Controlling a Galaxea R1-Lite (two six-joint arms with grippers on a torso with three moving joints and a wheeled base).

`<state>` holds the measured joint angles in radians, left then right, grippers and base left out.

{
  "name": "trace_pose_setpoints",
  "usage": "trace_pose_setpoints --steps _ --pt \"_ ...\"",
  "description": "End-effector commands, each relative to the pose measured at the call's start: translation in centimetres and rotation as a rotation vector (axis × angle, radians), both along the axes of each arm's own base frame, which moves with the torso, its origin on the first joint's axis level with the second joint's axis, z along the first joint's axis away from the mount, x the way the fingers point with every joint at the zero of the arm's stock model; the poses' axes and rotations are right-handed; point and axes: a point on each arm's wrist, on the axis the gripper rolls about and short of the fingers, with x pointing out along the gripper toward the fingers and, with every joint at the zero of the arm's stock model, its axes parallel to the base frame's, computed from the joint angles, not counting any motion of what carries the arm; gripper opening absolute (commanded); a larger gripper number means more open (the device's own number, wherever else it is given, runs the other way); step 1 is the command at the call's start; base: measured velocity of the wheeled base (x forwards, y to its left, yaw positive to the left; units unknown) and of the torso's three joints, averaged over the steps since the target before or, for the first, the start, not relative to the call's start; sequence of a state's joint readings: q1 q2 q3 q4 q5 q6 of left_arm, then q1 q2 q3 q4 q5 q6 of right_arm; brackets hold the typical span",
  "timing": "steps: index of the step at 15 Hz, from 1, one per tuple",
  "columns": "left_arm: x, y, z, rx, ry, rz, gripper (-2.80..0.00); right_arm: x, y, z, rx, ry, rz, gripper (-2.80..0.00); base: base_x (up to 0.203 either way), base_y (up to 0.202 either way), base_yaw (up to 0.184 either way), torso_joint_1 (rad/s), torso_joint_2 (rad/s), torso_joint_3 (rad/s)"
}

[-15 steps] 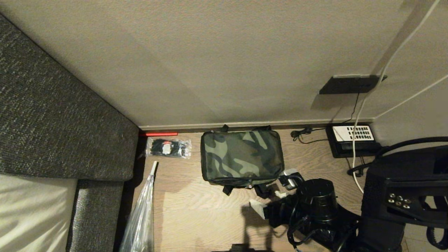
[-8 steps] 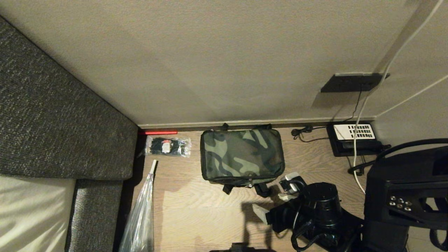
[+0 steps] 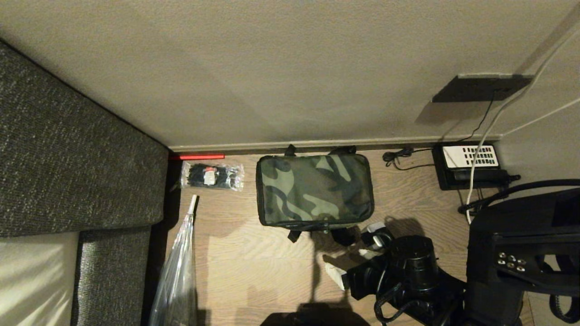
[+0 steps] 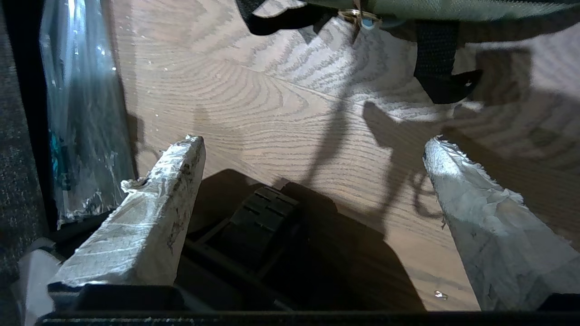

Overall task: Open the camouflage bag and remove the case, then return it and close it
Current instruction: Open the top of the storage box

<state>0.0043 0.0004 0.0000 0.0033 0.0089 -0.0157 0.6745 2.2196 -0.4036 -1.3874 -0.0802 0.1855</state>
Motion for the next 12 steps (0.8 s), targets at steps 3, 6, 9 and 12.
trace_pose_setpoints --steps 3,6,9,12 --pt "0.0 0.0 -0.1 0.0 0.001 0.0 -2.8 0.5 0.4 0.6 0.035 -0.042 -0.001 0.0 0.0 0.0 0.0 0.005 0.0 -0.199" --pt "0.0 0.0 -0.1 0.0 0.001 -0.001 -2.8 0.8 0.7 1.0 0.05 -0.059 -0.003 0.0 0.0 0.0 0.0 0.001 0.0 -0.2" --pt "0.0 0.0 -0.1 0.002 0.001 -0.001 -2.8 1.5 1.1 1.8 0.083 -0.092 -0.015 0.0 0.0 0.0 0.0 0.002 0.0 -0.088" --pt "0.0 0.0 -0.1 0.002 0.001 -0.001 -2.8 1.8 1.3 2.0 0.089 -0.108 -0.032 0.0 0.0 0.0 0.0 0.001 0.0 -0.011"
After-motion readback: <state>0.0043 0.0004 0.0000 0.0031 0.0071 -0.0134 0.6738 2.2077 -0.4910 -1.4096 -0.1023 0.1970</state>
